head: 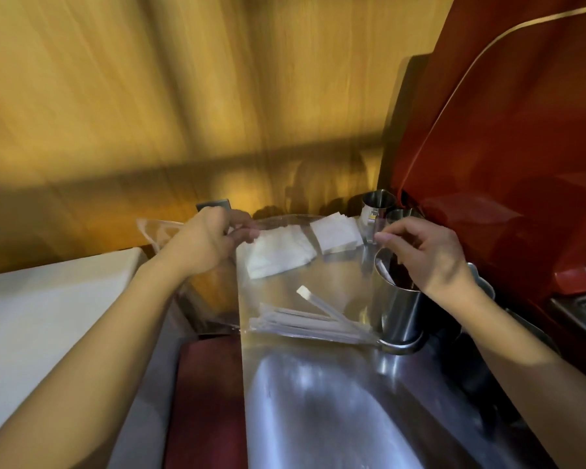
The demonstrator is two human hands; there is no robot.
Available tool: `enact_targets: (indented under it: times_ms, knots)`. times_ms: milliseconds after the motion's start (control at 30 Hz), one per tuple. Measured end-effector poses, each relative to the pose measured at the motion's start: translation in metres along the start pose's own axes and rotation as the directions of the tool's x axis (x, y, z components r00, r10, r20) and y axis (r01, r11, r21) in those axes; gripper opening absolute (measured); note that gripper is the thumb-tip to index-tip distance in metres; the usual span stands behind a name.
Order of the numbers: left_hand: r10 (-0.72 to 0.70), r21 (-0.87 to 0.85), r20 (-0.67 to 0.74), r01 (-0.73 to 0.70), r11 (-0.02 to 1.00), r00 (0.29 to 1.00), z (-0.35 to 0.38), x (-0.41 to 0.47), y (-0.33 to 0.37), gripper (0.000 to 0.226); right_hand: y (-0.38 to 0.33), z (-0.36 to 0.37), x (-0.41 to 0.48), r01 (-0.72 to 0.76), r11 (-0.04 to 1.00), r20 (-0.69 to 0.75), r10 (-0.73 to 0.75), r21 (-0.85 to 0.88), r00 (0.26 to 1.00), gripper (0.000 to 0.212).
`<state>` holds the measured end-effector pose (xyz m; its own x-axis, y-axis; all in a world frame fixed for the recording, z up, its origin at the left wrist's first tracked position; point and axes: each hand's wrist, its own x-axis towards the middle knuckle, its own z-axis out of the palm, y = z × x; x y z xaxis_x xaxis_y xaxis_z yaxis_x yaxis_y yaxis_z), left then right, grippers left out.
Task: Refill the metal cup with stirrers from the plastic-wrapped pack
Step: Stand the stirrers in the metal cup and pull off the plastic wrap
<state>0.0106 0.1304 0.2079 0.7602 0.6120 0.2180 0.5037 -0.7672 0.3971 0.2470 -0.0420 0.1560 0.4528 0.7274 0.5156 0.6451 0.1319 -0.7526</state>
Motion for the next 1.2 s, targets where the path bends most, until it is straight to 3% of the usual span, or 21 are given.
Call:
enact_targets:
  times_ms: [133, 333, 533, 800, 967, 1200]
  knots:
    - [-0.034, 0.075, 0.123, 0.025, 0.997, 0.992, 0.001, 0.002, 0.004, 0.021, 0.005, -0.001, -0.006, -0.015, 0.998, -0.022, 0.017, 0.053, 1.000, 0.023]
    - [-0.068, 0.067, 0.003, 0.068, 0.995, 0.998, 0.006, 0.004, 0.008, 0.011, 0.005, -0.006, -0.009, -0.020, 0.995, -0.034, 0.023, 0.093, 0.999, 0.024]
    - [-0.084, 0.085, 0.028, 0.081, 0.993, 0.996, 0.010, 0.009, 0.013, 0.012, 0.010, -0.007, -0.012, -0.031, 0.996, -0.035, 0.035, 0.084, 0.999, 0.010]
    - [-0.031, 0.192, 0.127, 0.006, 0.981, 0.991, 0.023, 0.012, 0.018, 0.014, 0.020, -0.005, -0.023, -0.153, 0.976, 0.067, 0.144, 0.157, 0.987, 0.014]
    - [0.123, 0.108, 0.088, -0.132, 0.985, 0.989, 0.034, 0.011, 0.028, 0.044, 0.019, -0.004, -0.028, -0.138, 0.966, 0.033, 0.134, 0.219, 0.990, 0.019]
    - [0.256, 0.142, 0.184, -0.284, 0.948, 0.949, 0.051, 0.026, 0.058, 0.026, 0.020, -0.001, -0.036, -0.137, 0.955, 0.017, 0.137, 0.263, 0.990, 0.021]
